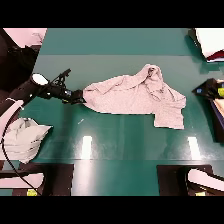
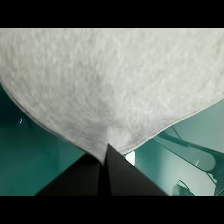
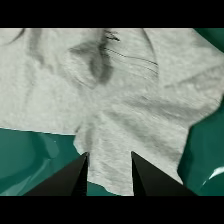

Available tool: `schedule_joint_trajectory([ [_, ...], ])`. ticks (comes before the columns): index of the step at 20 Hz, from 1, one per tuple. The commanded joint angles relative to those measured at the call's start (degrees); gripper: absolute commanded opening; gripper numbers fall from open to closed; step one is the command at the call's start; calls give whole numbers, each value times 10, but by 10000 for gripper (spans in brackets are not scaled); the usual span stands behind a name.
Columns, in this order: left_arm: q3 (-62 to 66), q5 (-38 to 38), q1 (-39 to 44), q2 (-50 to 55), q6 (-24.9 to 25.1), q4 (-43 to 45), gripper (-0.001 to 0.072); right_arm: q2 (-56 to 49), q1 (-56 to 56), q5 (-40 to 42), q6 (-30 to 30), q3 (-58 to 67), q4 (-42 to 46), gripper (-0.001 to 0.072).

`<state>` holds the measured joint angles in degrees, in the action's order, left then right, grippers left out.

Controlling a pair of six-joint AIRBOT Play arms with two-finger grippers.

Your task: Fold the shirts.

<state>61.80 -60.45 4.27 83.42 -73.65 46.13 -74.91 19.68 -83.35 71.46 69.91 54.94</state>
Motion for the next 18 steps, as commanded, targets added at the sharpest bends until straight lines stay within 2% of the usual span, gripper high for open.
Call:
schedule_joint_trajectory([
  [1,27,-2,0,-5,0,-1,23,-5,62,51,1,-82,28,306],
  [6,28,-11,0,-5,-1,-1,23,-82,112,95,0,-144,-85,315],
  [13,28,-13,0,-5,-14,-1,23,-174,55,108,0,-76,-89,315],
  [18,28,-13,0,-5,-14,-1,23,-189,24,125,0,-55,-83,302],
])
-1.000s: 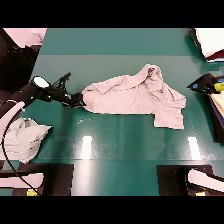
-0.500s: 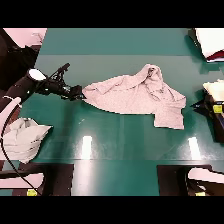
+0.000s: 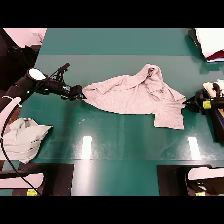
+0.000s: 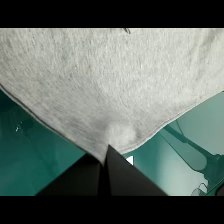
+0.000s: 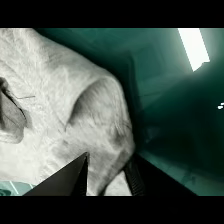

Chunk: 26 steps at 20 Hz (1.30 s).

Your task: Fold the shirts.

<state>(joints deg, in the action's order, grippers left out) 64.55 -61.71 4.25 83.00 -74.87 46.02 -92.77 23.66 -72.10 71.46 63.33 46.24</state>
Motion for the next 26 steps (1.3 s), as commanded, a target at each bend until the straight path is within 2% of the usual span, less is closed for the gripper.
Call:
schedule_joint_trajectory([
  [1,1,-1,0,0,-2,0,23,-11,-16,12,0,11,4,244],
  [2,1,-3,0,0,-2,0,23,-10,-17,10,-2,11,3,31],
  [3,1,-8,0,0,-2,0,23,-7,-17,5,-3,11,3,14],
  [8,47,6,-6,-59,-17,0,22,83,-17,-16,-7,30,-18,13],
  [12,214,14,-37,-154,-28,-1,23,186,-17,-12,-7,156,-107,13],
  [15,347,38,-48,-221,-27,7,23,254,-17,33,-15,279,-159,13],
  [20,498,75,-48,-313,4,20,23,367,-17,124,-34,419,-132,13],
  [26,526,79,-48,-398,-8,11,23,482,-16,136,-38,503,19,13],
])
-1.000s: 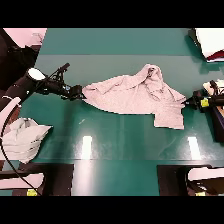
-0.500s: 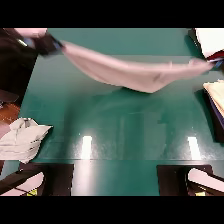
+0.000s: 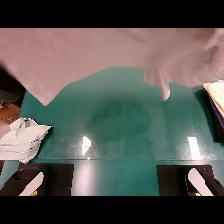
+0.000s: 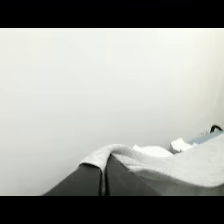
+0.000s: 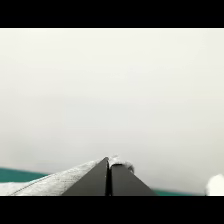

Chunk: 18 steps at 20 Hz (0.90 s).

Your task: Fold the shirts.

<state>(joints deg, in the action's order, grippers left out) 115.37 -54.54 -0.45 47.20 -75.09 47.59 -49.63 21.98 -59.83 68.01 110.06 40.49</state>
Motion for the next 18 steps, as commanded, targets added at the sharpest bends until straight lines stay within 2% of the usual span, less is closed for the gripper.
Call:
schedule_joint_trajectory([
  [1,17,7,-1,-48,-19,-8,23,68,0,14,-3,33,100,12],
  [3,17,-13,-1,-54,-46,-13,22,99,0,12,12,9,139,12],
  [4,17,-42,-1,-51,-54,-5,22,111,0,6,26,-10,152,12],
  [6,0,-115,-1,-30,-104,37,22,115,0,-28,52,-57,151,11],
  [9,-68,-228,-1,20,-122,91,23,62,0,-141,85,-111,150,10],
  [11,-140,-272,-1,66,-130,95,23,-1,-5,-215,97,-145,151,11],
  [13,-226,-278,-1,116,-128,94,23,-67,-31,-248,100,-188,153,10],
  [15,-314,-264,-1,172,-110,94,23,-136,-69,-249,102,-233,180,10],
  [18,-405,-196,-1,273,-84,94,23,-257,-121,-237,109,-271,248,11],
])
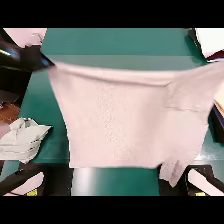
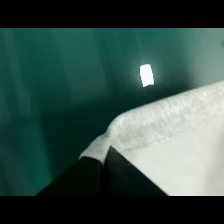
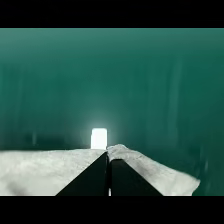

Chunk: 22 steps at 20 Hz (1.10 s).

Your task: Fold the shirts.

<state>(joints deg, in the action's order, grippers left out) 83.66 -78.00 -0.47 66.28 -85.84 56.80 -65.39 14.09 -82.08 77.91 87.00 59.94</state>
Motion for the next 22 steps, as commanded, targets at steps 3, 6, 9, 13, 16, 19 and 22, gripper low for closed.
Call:
schedule_joint_trajectory([
  [3,-96,145,0,180,68,-21,23,-203,-72,54,14,-41,67,11],
  [6,-87,268,0,222,103,-84,23,-255,-89,173,13,-41,66,11],
  [9,-52,344,0,228,133,-97,23,-261,-92,260,14,-38,66,11],
  [13,-24,351,0,228,155,-96,23,-261,-89,276,13,21,78,11],
  [16,-24,306,0,228,160,-80,23,-261,-89,226,-3,49,78,10],
  [19,-25,233,1,228,160,-56,23,-254,-89,164,-15,20,79,10],
  [22,-49,200,1,228,158,-48,23,-210,-89,174,-13,-76,107,10],
])
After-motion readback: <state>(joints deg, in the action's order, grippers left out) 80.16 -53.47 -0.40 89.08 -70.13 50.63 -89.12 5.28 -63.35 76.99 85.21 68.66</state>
